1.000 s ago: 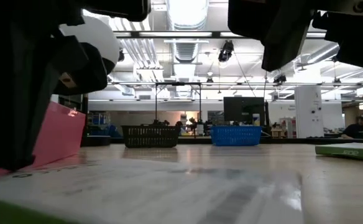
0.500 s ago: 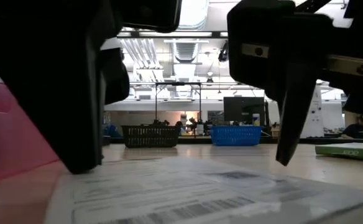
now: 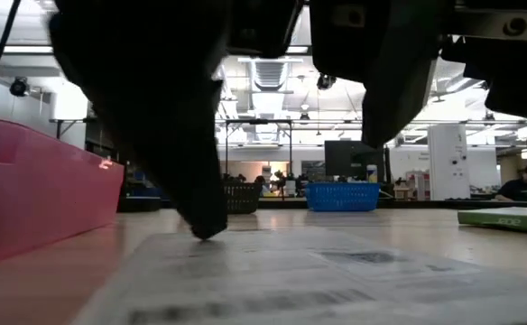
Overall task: Pick and place items into bin
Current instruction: Put the bottom card reader box into the black bin
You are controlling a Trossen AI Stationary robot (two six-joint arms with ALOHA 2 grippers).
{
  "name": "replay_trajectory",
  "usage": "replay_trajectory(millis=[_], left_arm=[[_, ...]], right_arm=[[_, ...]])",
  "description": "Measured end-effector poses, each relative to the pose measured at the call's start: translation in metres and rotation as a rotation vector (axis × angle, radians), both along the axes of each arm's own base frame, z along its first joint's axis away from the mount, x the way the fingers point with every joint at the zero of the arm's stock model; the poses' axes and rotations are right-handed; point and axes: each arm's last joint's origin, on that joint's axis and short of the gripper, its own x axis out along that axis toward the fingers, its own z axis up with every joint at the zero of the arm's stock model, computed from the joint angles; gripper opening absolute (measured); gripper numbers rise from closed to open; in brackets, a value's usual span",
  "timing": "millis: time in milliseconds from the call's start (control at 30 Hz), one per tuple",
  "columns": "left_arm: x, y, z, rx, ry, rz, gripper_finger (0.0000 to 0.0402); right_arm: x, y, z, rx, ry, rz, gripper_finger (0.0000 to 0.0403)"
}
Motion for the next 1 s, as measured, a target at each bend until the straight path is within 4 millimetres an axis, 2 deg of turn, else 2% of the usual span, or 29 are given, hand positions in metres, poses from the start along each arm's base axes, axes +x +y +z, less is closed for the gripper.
replay_trajectory(millis=[300, 500, 700, 833, 1000], left_arm=[[0.007, 0.014, -0.001, -0.002, 0.012, 0.067, 0.0000], [0.005, 0.017, 0.023, -0.029, -0.022, 0.092, 0.0000], [-0.016, 0.014, 0.041, -0.039, 0.060, 0.138, 0.0000], [-0.027, 0.009, 0.034, -0.053, 0.157, 0.144, 0.0000], [-0.026, 0.001, 0.019, -0.101, 0.213, 0.145, 0.0000]], right_arm=[[-0.003, 0.004, -0.001, 0.110, 0.080, -0.084, 0.0224], [-0.003, 0.003, -0.001, 0.114, 0.084, -0.103, 0.0224], [-0.003, 0.003, -0.001, 0.110, 0.088, -0.103, 0.0224], [-0.003, 0.003, -0.001, 0.110, 0.087, -0.105, 0.0224], [-0.003, 0.003, -0.001, 0.105, 0.082, -0.100, 0.0224]])
